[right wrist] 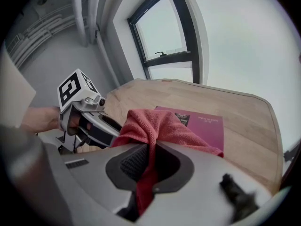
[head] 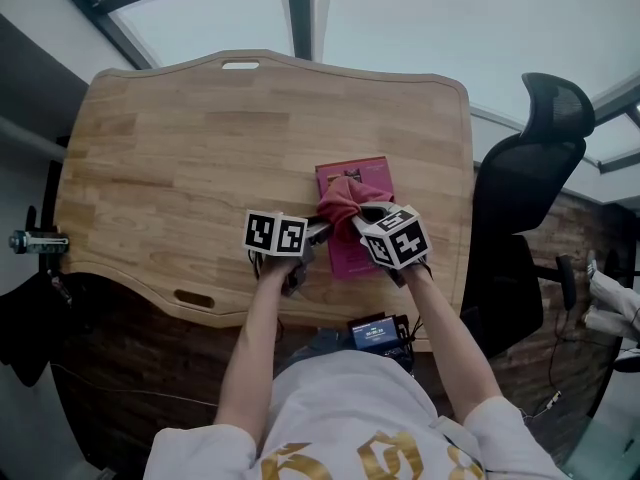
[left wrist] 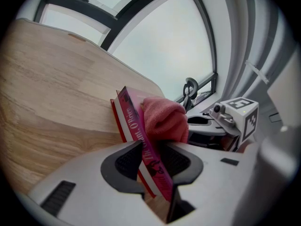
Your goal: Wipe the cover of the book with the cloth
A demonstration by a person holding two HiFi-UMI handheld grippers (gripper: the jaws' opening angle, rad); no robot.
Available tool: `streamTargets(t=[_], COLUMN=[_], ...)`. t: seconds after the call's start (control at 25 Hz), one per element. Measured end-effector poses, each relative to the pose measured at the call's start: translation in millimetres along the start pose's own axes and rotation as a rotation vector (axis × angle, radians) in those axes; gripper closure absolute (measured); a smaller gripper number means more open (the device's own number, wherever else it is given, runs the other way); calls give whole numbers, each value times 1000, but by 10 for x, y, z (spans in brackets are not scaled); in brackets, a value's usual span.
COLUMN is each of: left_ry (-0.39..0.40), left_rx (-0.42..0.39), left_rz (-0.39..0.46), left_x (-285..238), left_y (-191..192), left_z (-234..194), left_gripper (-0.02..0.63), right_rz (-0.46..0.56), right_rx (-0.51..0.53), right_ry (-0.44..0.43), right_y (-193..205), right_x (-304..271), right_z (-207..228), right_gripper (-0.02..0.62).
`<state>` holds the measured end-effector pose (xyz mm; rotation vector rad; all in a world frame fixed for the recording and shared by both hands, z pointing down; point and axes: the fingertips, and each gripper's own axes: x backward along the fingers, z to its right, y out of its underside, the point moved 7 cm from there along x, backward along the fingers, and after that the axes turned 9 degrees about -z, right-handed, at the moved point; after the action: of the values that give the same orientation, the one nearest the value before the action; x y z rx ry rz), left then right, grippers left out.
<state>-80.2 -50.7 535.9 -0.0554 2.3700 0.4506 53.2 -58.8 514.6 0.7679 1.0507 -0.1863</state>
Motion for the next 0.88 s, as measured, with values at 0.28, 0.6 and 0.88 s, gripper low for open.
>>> streamTargets(t=[0.28,0.6,0.88], left_ry=[5,19,25], left_rx=[3,12,23], left_rz=[5,7,12], left_x=[1,-6,-4], left_y=[1,9,11], left_z=[-10,-14,-18], left_gripper=[477,477,477], right_rz=[4,10,16], right_rx=[6,11,10], right_ry=[3,-2,2], right_y=[-104,-178,-240], right_x=[-47,-78,-93], right_z=[46,99,150], right_gripper=[555,555,555])
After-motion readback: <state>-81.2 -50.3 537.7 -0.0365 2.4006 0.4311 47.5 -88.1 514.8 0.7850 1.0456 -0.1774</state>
